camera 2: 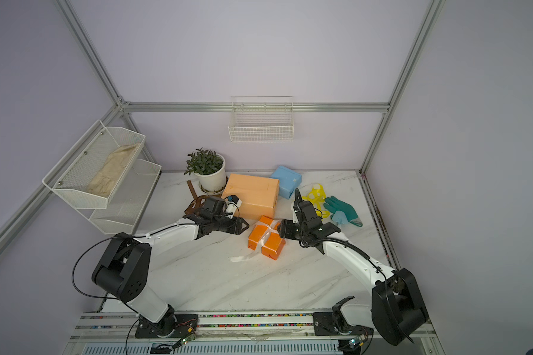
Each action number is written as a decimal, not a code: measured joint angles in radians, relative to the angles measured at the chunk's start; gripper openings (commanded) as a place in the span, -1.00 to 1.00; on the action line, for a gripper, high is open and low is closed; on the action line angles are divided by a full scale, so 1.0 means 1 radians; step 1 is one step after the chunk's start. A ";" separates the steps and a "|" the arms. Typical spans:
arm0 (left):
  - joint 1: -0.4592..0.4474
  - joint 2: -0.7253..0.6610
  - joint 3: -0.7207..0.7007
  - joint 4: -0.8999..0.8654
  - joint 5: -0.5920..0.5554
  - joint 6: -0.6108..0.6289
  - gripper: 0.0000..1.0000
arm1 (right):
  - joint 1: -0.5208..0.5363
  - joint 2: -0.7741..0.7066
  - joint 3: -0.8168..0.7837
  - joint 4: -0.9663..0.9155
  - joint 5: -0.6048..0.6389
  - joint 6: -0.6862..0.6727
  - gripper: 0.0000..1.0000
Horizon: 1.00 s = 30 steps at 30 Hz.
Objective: Untie the ribbon bows on the gift boxes
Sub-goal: Untie the ribbon from the gift box.
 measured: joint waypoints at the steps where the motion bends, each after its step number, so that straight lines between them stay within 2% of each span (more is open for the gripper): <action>1: -0.020 -0.005 0.002 0.000 -0.010 0.023 0.14 | 0.010 0.014 0.014 -0.014 0.002 -0.018 0.16; 7: -0.133 -0.031 0.020 -0.002 -0.088 0.156 0.18 | 0.075 0.121 0.088 -0.068 0.028 -0.120 0.12; 10: -0.162 -0.031 0.043 -0.009 -0.123 0.209 0.22 | 0.084 0.149 0.094 -0.079 0.050 -0.160 0.12; 18: -0.219 0.026 0.143 -0.016 -0.222 0.316 0.23 | 0.085 0.159 0.094 -0.074 0.080 -0.203 0.02; 24: -0.238 0.079 0.154 -0.022 -0.258 0.372 0.23 | 0.085 0.148 0.091 -0.062 0.093 -0.208 -0.01; 30: -0.240 0.126 0.171 -0.027 -0.272 0.397 0.21 | 0.085 0.147 0.085 -0.030 0.091 -0.213 -0.23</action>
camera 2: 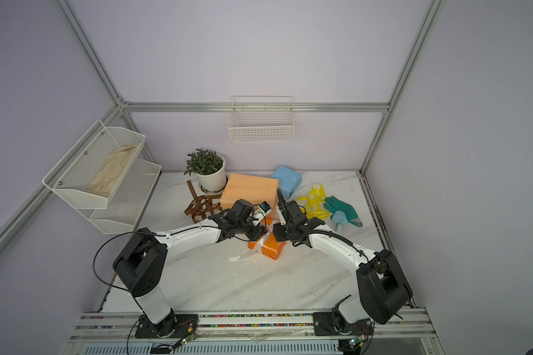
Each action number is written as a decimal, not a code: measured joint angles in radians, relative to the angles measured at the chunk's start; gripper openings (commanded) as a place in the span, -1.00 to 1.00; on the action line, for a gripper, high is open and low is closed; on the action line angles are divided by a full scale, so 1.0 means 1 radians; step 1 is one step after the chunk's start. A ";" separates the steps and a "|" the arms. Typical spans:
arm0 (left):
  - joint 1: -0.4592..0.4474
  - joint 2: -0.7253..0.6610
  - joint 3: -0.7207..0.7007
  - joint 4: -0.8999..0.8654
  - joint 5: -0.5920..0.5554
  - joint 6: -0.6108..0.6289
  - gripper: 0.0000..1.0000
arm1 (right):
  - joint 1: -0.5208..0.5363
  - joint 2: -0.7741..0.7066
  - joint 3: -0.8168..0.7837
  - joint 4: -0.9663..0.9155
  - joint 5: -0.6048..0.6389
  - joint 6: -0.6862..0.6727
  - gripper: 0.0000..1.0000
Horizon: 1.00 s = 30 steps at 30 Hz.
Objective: Untie the ribbon bows on the gift boxes
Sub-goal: Untie the ribbon from the gift box.
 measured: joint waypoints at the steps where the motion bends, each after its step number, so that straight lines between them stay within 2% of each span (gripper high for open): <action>1: 0.000 0.008 0.009 0.001 -0.001 0.000 0.20 | 0.000 0.001 0.000 0.003 -0.001 0.001 -0.28; 6: 0.000 0.021 0.028 0.011 -0.003 -0.002 0.01 | 0.000 0.007 -0.004 0.014 -0.003 0.001 -0.36; 10: 0.000 0.024 0.030 0.021 0.015 -0.002 -0.35 | 0.000 0.007 -0.008 0.020 -0.013 0.000 -0.03; 11: 0.000 0.026 0.031 0.023 0.020 -0.002 -0.43 | 0.000 0.007 -0.008 0.022 -0.014 0.002 0.01; 13: 0.000 0.029 0.032 0.026 0.034 -0.004 -0.49 | 0.000 0.007 -0.013 0.028 -0.013 0.000 0.02; 16: 0.000 0.029 0.032 0.027 0.054 -0.004 -0.51 | 0.002 0.009 -0.024 0.035 -0.008 -0.002 -0.16; 19: 0.000 0.029 0.032 0.029 0.067 -0.010 -0.69 | 0.003 0.016 -0.026 0.047 -0.001 -0.001 -0.62; 20: 0.000 0.029 0.032 0.029 0.068 -0.013 -0.77 | 0.005 0.018 -0.026 0.050 0.002 -0.001 -0.88; 21: 0.000 0.029 0.032 0.030 0.068 -0.013 -0.81 | 0.006 0.019 -0.026 0.050 0.006 0.000 -1.00; 23: 0.000 0.029 0.032 0.031 0.066 -0.020 -0.99 | 0.007 0.019 -0.026 0.048 0.018 0.010 -1.00; 27: 0.000 0.023 0.031 0.019 0.020 -0.059 -1.00 | 0.007 -0.024 -0.043 0.034 0.050 0.054 -1.00; 30: 0.000 -0.008 0.014 -0.002 -0.063 -0.117 -1.00 | 0.007 -0.138 -0.110 0.010 0.082 0.140 -1.00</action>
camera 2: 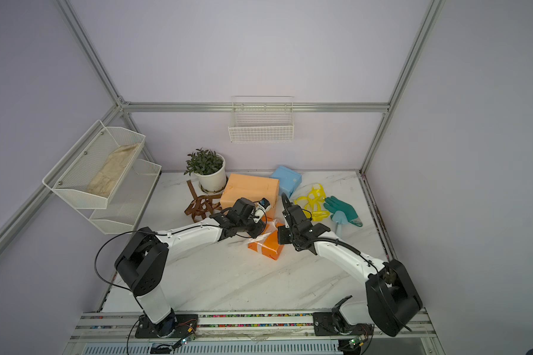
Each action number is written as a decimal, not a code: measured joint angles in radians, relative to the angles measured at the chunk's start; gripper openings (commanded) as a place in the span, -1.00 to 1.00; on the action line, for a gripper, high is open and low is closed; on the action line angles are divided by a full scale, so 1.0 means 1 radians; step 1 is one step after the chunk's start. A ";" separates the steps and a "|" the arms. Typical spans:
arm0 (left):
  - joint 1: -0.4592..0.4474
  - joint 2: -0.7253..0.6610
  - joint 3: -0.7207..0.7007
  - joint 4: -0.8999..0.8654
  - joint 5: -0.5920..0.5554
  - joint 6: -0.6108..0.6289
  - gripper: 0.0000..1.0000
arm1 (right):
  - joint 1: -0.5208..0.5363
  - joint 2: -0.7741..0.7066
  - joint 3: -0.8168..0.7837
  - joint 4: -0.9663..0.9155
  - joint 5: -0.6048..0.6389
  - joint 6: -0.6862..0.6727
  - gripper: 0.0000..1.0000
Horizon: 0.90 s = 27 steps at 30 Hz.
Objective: Untie the ribbon bows on the gift boxes
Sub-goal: Untie the ribbon from the gift box.
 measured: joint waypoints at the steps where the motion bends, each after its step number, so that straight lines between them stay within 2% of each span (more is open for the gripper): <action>1: 0.002 -0.020 -0.016 -0.004 -0.030 -0.022 -1.00 | 0.000 -0.044 -0.029 -0.009 0.008 0.035 -1.00; 5: 0.016 -0.085 -0.076 -0.023 -0.103 -0.097 -1.00 | 0.000 -0.164 -0.162 -0.040 0.043 0.188 -1.00; 11: 0.089 -0.093 -0.135 -0.047 -0.155 -0.235 -1.00 | 0.000 -0.217 -0.290 -0.119 0.116 0.369 -1.00; 17: 0.214 -0.092 -0.193 -0.055 -0.130 -0.359 -0.82 | -0.012 -0.272 -0.325 -0.134 0.179 0.460 -1.00; 19: 0.245 -0.092 -0.201 -0.053 -0.109 -0.386 -0.67 | -0.022 -0.268 -0.331 -0.137 0.184 0.472 -1.00; 20: 0.256 -0.091 -0.201 -0.053 -0.098 -0.398 -0.45 | -0.028 -0.264 -0.333 -0.139 0.185 0.475 -0.83; 21: 0.260 -0.090 -0.201 -0.051 -0.087 -0.408 -0.26 | -0.032 -0.260 -0.333 -0.141 0.185 0.476 -0.76; 22: 0.262 -0.089 -0.201 -0.050 -0.072 -0.418 -0.10 | -0.035 -0.254 -0.332 -0.142 0.184 0.474 -0.63; 23: 0.261 -0.089 -0.201 -0.048 -0.058 -0.422 -0.01 | -0.037 -0.248 -0.326 -0.148 0.184 0.470 -0.40; 25: 0.259 -0.089 -0.201 -0.048 -0.034 -0.428 0.05 | -0.039 -0.237 -0.299 -0.172 0.184 0.449 0.00; 27: 0.259 -0.089 -0.201 -0.050 -0.022 -0.434 0.02 | -0.039 -0.232 -0.247 -0.197 0.186 0.418 0.24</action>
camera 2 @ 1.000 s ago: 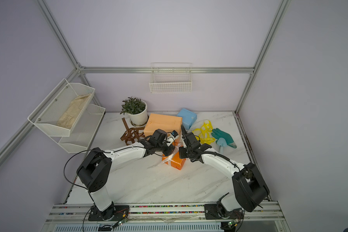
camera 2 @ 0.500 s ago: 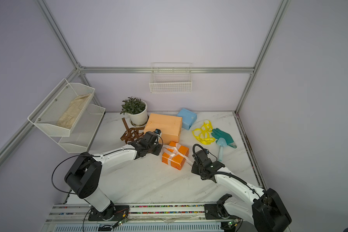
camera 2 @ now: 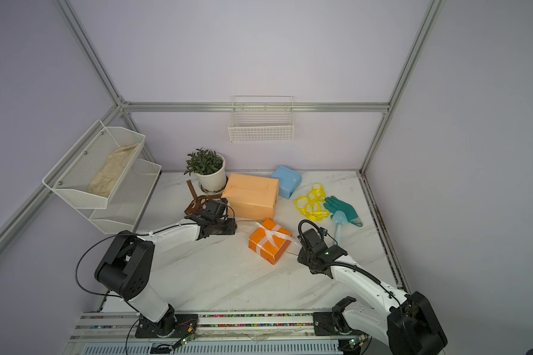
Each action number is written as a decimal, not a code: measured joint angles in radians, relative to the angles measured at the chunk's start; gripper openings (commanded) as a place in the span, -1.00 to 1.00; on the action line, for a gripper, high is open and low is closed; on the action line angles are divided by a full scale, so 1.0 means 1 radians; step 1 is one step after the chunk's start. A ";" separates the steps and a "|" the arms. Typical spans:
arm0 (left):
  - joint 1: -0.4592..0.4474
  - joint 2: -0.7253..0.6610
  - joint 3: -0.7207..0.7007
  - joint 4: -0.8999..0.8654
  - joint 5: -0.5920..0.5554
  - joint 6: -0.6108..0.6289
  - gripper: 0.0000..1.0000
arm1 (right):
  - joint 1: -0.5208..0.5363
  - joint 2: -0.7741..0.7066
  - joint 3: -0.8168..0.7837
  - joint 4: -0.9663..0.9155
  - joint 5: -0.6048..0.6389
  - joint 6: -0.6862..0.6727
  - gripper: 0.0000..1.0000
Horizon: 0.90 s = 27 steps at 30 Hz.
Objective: Untie the ribbon bows on the gift boxes
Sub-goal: Untie the ribbon from the gift box.
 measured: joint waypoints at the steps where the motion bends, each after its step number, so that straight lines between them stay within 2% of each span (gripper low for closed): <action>1: 0.000 0.000 0.000 0.000 0.003 -0.002 0.03 | 0.000 0.000 0.032 -0.008 0.002 -0.018 0.34; 5: 0.000 -0.010 0.000 -0.011 0.023 0.005 0.35 | 0.000 0.010 0.163 0.004 -0.030 -0.132 0.27; 6: -0.003 -0.018 0.000 -0.015 0.035 0.012 0.38 | 0.000 0.023 0.193 0.012 -0.042 -0.161 0.26; 9: -0.026 -0.056 0.002 -0.018 0.073 0.057 0.40 | 0.000 0.106 0.275 0.065 -0.100 -0.253 0.24; 13: -0.104 -0.073 0.035 -0.018 0.101 0.163 0.40 | 0.003 0.255 0.342 0.127 -0.194 -0.372 0.19; 17: -0.160 -0.034 0.098 -0.013 0.113 0.266 0.41 | 0.009 0.363 0.383 0.154 -0.249 -0.464 0.19; 21: -0.168 0.039 0.139 -0.007 0.101 0.341 0.36 | 0.016 0.398 0.388 0.169 -0.270 -0.520 0.14; 22: -0.168 0.060 0.146 -0.007 0.097 0.352 0.25 | 0.017 0.400 0.388 0.172 -0.274 -0.529 0.08; 26: -0.172 0.086 0.182 0.006 0.100 0.392 -0.34 | 0.020 0.402 0.388 0.187 -0.285 -0.543 -0.81; 27: -0.173 0.089 0.186 0.009 0.097 0.400 -0.44 | 0.020 0.402 0.388 0.186 -0.288 -0.543 -0.92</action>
